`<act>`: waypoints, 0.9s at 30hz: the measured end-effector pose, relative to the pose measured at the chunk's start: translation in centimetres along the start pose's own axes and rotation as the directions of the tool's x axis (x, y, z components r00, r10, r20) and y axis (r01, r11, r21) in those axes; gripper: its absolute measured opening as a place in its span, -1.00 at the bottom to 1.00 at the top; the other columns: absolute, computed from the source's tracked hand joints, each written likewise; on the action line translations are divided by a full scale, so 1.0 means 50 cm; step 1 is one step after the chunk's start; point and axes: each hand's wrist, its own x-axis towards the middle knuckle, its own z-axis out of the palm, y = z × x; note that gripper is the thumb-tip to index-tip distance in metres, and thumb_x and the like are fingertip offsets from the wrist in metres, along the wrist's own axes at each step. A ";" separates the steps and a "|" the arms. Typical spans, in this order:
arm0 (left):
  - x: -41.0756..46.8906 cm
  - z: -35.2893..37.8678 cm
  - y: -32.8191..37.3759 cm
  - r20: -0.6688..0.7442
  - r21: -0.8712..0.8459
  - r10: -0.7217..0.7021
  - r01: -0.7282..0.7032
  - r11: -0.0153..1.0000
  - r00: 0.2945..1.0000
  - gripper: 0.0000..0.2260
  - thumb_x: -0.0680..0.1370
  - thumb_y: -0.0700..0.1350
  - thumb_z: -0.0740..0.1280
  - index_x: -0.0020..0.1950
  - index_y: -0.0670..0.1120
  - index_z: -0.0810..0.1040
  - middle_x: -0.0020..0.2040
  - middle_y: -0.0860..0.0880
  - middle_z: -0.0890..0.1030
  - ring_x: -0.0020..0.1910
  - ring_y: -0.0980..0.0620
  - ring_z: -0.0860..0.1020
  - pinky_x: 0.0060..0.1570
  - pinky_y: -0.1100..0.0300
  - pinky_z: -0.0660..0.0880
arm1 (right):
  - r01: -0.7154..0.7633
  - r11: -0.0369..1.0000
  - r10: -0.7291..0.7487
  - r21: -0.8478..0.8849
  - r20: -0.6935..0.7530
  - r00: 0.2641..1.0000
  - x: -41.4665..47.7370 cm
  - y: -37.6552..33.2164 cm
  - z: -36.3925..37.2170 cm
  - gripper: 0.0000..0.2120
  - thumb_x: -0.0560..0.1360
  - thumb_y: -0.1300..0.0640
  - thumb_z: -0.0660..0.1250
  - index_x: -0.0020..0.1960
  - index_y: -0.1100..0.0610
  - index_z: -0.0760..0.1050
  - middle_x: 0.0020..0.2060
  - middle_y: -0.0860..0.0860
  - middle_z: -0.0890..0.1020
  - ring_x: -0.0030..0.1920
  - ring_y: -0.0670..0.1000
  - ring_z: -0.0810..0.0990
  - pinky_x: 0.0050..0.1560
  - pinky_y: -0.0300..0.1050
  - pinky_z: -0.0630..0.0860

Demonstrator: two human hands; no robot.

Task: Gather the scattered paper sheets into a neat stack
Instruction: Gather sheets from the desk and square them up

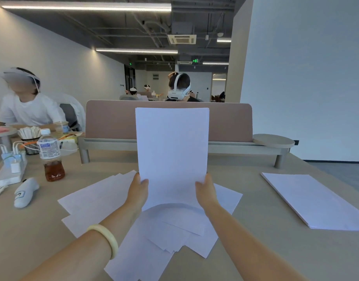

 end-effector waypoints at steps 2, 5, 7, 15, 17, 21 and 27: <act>-0.002 0.020 0.013 0.009 0.014 0.021 -0.021 1.000 1.000 -0.79 0.60 -0.20 0.06 0.17 -0.03 0.37 0.10 -0.04 0.49 0.03 -0.08 0.47 0.01 0.09 0.37 | 0.012 1.000 -0.012 -0.002 -0.025 1.000 0.007 0.002 -0.026 -0.82 0.55 0.34 0.04 0.09 0.19 0.31 -0.14 0.02 0.45 -0.14 0.04 0.39 -0.28 -0.20 0.32; -0.007 0.066 0.032 0.039 0.036 0.043 -0.045 0.998 0.998 -0.74 0.58 -0.18 0.07 0.23 -0.06 0.41 0.21 -0.10 0.46 0.06 -0.09 0.49 -0.11 0.14 0.41 | 0.023 1.000 -0.022 0.008 -0.077 0.997 0.020 0.007 -0.080 -0.84 0.53 0.35 0.04 0.01 0.15 0.30 -0.21 -0.01 0.43 -0.22 0.00 0.38 -0.33 -0.24 0.30; -0.015 0.105 0.047 0.061 0.047 0.070 -0.073 0.996 0.996 -0.79 0.58 -0.22 0.07 0.14 -0.08 0.42 0.12 -0.12 0.47 -0.09 -0.04 0.46 -0.25 0.20 0.36 | 0.029 1.000 -0.028 0.004 -0.119 0.993 0.029 0.012 -0.121 -0.83 0.52 0.37 0.04 -0.01 0.15 0.30 -0.21 -0.01 0.44 -0.24 -0.01 0.38 -0.33 -0.24 0.29; -0.050 0.268 0.088 0.177 0.085 0.114 -0.131 0.988 0.978 -0.87 0.54 -0.26 0.13 0.03 -0.17 0.43 -0.18 -0.06 0.43 -0.22 -0.03 0.39 -0.31 0.19 0.27 | -0.007 0.996 -0.017 -0.090 -0.263 0.965 0.044 0.040 -0.311 -0.85 0.50 0.37 0.06 0.00 0.18 0.31 -0.21 -0.03 0.45 -0.13 0.07 0.39 -0.34 -0.24 0.26; -0.061 0.314 0.093 0.213 0.106 0.126 -0.151 0.983 0.969 -0.89 0.52 -0.27 0.15 0.01 -0.20 0.42 -0.20 -0.06 0.41 -0.23 -0.03 0.38 -0.30 0.19 0.25 | -0.032 0.992 -0.007 -0.122 -0.309 0.951 0.043 0.053 -0.360 -0.84 0.49 0.36 0.05 0.03 0.26 0.33 -0.12 0.06 0.48 -0.14 0.08 0.39 -0.33 -0.19 0.27; -0.085 0.408 0.098 0.296 0.102 0.111 -0.147 0.984 0.949 -0.89 0.50 -0.28 0.17 -0.03 -0.25 0.45 -0.22 -0.06 0.47 -0.27 -0.02 0.41 -0.28 0.18 0.31 | -0.056 0.984 -0.011 -0.166 -0.375 0.927 0.034 0.087 -0.462 -0.81 0.49 0.36 0.06 0.01 0.14 0.32 -0.14 0.01 0.46 -0.15 0.06 0.43 -0.37 -0.24 0.26; -0.108 0.558 0.088 0.466 0.075 0.054 -0.100 0.992 0.883 -0.82 0.44 -0.30 0.18 -0.08 -0.29 0.55 -0.11 -0.25 0.64 -0.20 -0.11 0.56 -0.18 0.10 0.50 | -0.180 0.960 0.057 -0.215 -0.480 0.875 0.030 0.146 -0.606 -0.66 0.47 0.37 0.05 0.19 0.20 0.41 -0.05 0.10 0.55 -0.10 0.14 0.47 -0.35 -0.19 0.28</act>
